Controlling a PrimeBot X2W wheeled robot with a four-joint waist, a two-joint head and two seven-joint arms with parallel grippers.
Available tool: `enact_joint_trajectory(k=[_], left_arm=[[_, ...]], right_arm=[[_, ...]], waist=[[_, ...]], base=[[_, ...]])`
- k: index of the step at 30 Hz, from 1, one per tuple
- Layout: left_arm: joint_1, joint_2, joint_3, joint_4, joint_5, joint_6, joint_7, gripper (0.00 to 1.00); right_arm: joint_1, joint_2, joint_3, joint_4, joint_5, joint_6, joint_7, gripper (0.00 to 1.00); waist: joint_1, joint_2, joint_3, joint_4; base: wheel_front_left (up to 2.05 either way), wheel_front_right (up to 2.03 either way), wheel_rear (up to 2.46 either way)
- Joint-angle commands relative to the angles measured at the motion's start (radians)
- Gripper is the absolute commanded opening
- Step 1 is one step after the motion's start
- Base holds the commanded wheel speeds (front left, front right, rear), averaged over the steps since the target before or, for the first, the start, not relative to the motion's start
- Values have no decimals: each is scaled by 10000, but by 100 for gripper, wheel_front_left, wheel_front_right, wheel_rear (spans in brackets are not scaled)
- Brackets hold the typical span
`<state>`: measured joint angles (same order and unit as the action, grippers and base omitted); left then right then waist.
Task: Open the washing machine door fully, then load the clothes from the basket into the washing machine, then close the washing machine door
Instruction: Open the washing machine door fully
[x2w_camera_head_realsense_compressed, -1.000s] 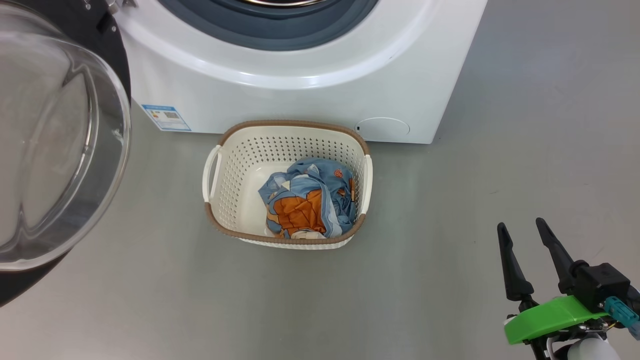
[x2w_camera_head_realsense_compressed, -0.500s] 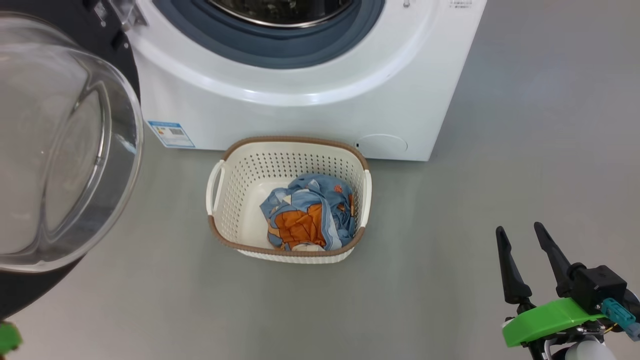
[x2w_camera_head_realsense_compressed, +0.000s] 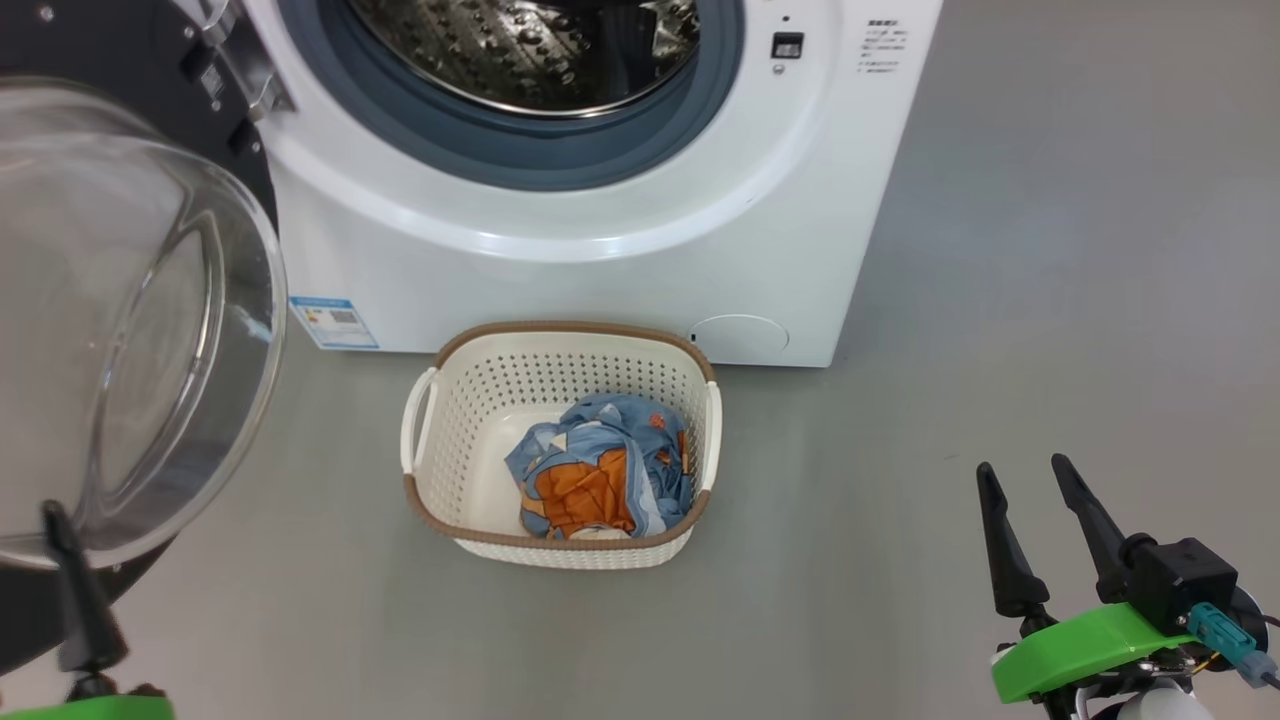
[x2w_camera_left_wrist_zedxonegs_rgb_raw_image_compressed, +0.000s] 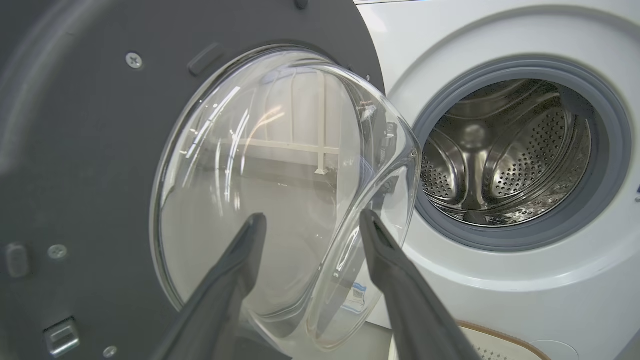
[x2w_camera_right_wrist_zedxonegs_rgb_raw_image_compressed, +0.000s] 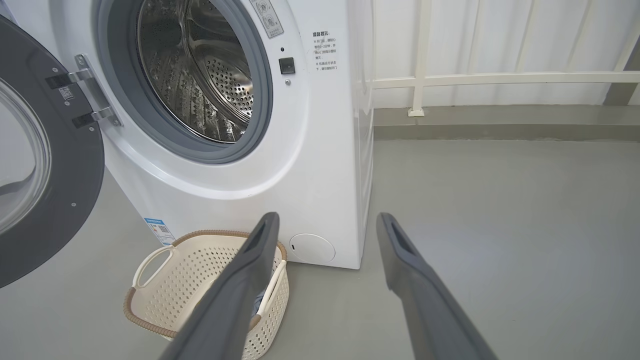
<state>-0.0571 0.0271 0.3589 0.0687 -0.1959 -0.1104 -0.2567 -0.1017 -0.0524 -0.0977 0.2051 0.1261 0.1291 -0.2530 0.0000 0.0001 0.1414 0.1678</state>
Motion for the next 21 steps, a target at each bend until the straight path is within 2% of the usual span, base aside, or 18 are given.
enact_joint_trajectory(k=[1,13,21], left_arm=[[6,236,168,-354,-76,115,-51,100],[786,232,-1574,-950,-56,306,-51,100],[1155,232,-2130,-821,55,239,-51,100]], right_arm=[[23,2,311,-250,51,16,-88,100],[316,19,631,-587,116,16,-88,100],[478,21,849,-870,133,16,-88,100]], waist=[[0,-1,-121,-142],[0,-1,-603,-1037],[0,-1,-831,-1534]], base=[[0,0,0],[0,0,0],[0,0,0]])
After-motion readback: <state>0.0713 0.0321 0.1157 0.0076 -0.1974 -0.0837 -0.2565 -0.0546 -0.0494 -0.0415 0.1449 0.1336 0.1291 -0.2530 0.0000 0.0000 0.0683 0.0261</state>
